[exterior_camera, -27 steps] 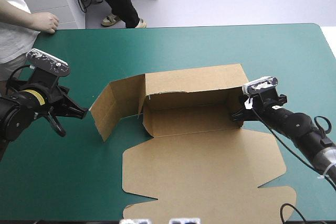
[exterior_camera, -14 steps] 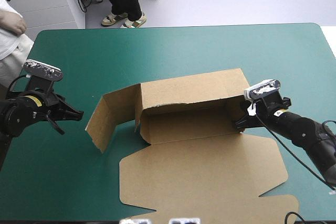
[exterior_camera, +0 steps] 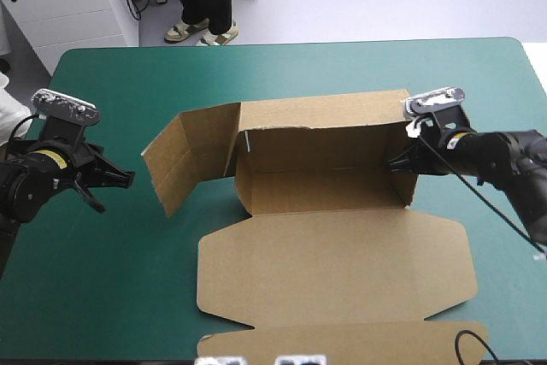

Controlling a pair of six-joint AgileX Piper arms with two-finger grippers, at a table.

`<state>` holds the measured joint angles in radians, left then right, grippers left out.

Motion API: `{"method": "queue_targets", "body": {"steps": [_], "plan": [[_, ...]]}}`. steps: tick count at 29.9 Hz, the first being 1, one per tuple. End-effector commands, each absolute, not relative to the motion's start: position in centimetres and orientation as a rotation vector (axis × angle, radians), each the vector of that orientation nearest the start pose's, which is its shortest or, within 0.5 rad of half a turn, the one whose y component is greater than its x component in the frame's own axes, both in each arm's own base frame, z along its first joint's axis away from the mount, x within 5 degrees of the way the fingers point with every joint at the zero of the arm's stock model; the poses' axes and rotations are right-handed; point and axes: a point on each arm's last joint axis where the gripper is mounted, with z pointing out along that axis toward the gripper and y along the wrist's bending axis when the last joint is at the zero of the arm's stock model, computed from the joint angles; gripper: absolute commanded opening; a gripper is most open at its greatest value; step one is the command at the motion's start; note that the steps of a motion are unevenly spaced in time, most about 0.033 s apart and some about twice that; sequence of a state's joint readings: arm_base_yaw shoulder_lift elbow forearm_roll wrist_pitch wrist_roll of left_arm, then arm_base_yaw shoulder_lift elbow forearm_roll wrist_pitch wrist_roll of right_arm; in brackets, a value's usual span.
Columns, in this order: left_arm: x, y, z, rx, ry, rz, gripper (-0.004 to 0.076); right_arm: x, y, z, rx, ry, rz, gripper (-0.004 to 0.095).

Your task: Fold the box

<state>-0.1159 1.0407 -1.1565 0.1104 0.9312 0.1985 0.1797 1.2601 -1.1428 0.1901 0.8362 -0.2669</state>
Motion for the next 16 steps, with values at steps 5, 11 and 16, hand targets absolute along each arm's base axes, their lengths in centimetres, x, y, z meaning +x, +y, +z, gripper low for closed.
{"method": "queue_targets", "body": {"steps": [5, 11, 16], "plan": [[20.0, -1.6, 41.4, 0.366, 2.147, 0.179, 0.0012, 30.3, 6.9, 36.5, -0.459, 2.562, 0.224, -0.0014], [20.1, -1.6, 41.5, 0.364, 2.139, 0.178, 0.0012, 35.3, 7.8, 36.8, -0.456, 2.651, 0.238, -0.0014], [20.0, -1.6, 41.5, 0.359, 2.139, 0.174, 0.0012, 38.7, 8.4, 36.3, -0.41, 2.639, 0.241, -0.0014]]}}
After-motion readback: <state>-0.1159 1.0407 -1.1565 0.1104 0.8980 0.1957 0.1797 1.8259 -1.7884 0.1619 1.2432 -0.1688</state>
